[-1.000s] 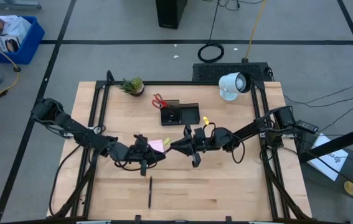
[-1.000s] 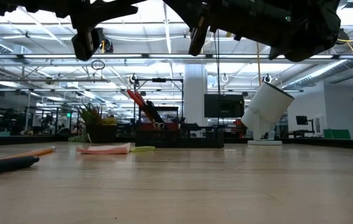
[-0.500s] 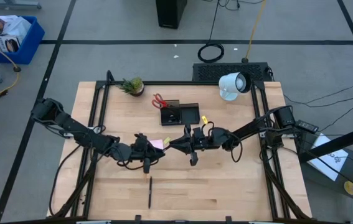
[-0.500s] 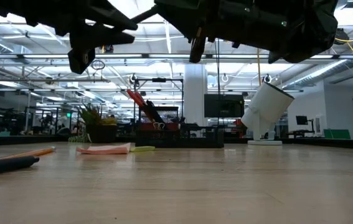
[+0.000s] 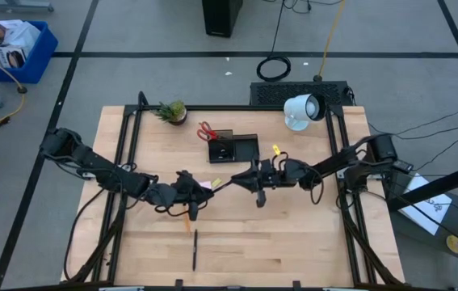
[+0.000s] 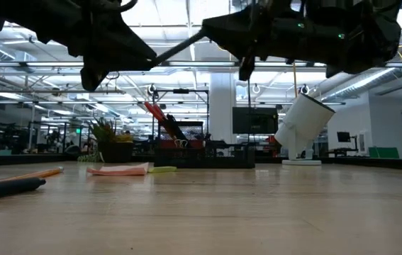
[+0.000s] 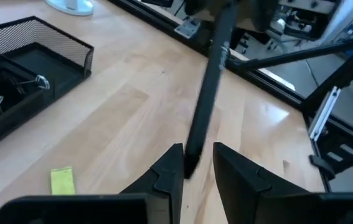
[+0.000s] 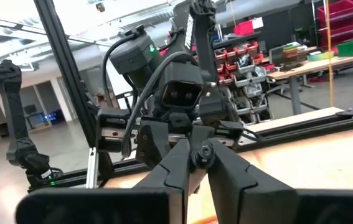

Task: Pick and place office supplies into organizer
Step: Put the right pen into the mesh organizer

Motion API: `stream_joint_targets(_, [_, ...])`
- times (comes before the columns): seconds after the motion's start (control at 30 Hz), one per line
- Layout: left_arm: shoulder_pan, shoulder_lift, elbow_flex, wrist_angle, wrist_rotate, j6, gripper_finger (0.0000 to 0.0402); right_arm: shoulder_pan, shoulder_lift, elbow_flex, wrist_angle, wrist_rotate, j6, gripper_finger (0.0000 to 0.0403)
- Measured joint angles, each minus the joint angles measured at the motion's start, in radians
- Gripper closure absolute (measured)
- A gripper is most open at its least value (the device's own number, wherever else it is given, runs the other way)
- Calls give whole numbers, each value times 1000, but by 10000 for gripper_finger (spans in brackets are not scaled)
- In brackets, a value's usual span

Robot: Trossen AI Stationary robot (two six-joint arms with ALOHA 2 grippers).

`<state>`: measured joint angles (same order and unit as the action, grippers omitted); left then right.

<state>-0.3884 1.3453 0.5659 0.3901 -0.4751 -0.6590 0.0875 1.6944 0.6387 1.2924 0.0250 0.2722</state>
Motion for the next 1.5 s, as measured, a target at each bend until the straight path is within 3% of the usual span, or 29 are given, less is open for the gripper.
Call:
stream_joint_targets(0.23, [15, 0, 0, 3, 28, 51, 287, -10, -121, -87, -56, 55, -52, 370])
stream_joint_targets(0.43, [38, 2, 0, -9, 22, -3, 272, -10, -240, -122, -208, 141, -132, 368])
stream_joint_targets(0.77, [51, 9, 0, -45, -37, -15, 108, -30, -281, -120, -269, 207, -204, 371])
stream_joint_targets(0.97, [30, -5, 0, -38, -15, 125, 73, -68, -281, -87, -344, 245, -247, 368])
stream_joint_targets(1.03, [14, -22, 0, -7, 42, 236, 74, -79, -281, -71, -377, 244, -255, 370])
stream_joint_targets(1.13, [-5, -59, 0, 41, 208, 413, 84, -90, -281, -38, -437, 245, -273, 370])
stream_joint_targets(1.3, [9, -189, -19, 57, 370, 567, 111, -102, -281, 24, -526, 313, -334, 367])
stream_joint_targets(1.4, [39, -293, -106, 139, 453, 594, 127, -115, -281, 62, -563, 319, -366, 371])
stream_joint_targets(1.5, [74, -399, -261, 334, 526, 583, 141, -134, -281, 101, -638, 321, -371, 371])
